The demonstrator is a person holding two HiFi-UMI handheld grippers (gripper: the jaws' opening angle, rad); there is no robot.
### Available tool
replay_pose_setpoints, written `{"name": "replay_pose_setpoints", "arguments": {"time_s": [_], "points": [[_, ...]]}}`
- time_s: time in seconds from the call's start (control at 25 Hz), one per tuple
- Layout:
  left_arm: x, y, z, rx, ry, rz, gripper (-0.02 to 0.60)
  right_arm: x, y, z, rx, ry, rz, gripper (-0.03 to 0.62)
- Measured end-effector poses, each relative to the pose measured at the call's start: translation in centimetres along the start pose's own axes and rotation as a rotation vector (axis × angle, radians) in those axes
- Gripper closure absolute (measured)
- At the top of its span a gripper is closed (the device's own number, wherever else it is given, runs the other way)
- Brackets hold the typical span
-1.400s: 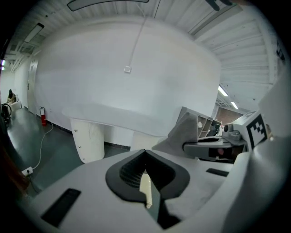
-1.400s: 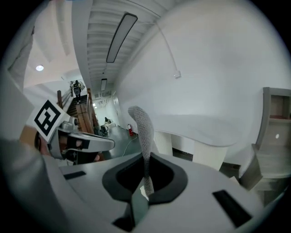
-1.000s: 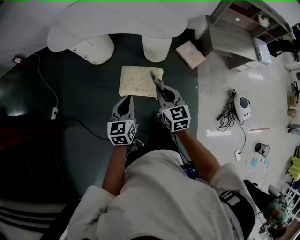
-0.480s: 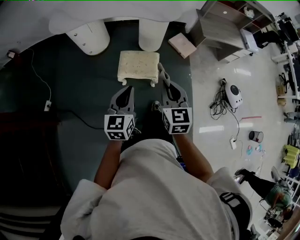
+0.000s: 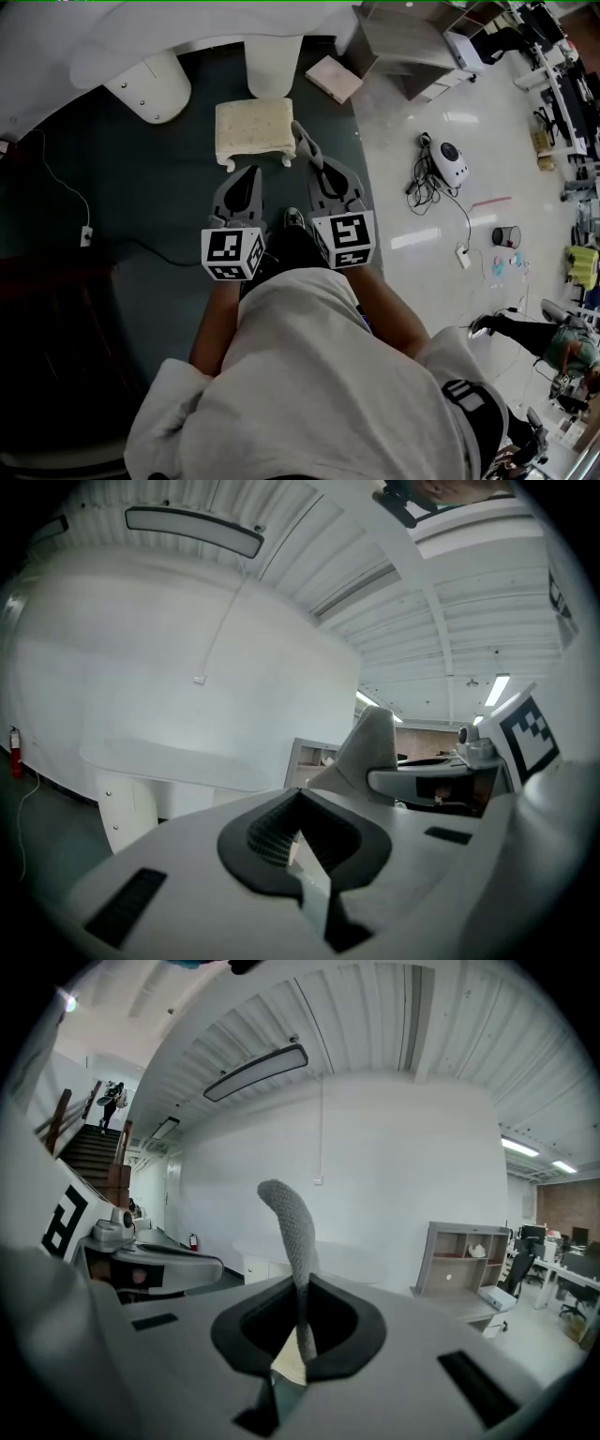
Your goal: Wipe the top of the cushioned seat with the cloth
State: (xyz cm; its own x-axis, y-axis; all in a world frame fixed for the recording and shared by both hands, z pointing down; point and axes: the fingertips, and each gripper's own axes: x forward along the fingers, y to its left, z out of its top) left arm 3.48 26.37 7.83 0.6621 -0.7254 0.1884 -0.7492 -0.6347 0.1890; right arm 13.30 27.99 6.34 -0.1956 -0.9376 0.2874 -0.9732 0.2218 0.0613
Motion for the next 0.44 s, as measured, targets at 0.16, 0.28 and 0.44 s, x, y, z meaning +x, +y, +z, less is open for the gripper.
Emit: {"name": "replay_pose_setpoints", "arguments": {"time_s": [0.16,0.28,0.44], "points": [[0.2,-1.5,-0.4,0.014,0.009,-0.061,0.569,-1.2,-0.6,0.1,-0.026,0.000,-0.043,0.576],[0.6,-1.7,-0.1,0.041,0.004,-0.091,0.569,-0.9,-0.8,0.1,-0.018,0.009,-0.055,0.576],[0.4,-0.2,-0.8,0.055,0.032,-0.076,0.569,-0.2,0.6,-1.2,0.022,0.048,-0.039,0.576]]}}
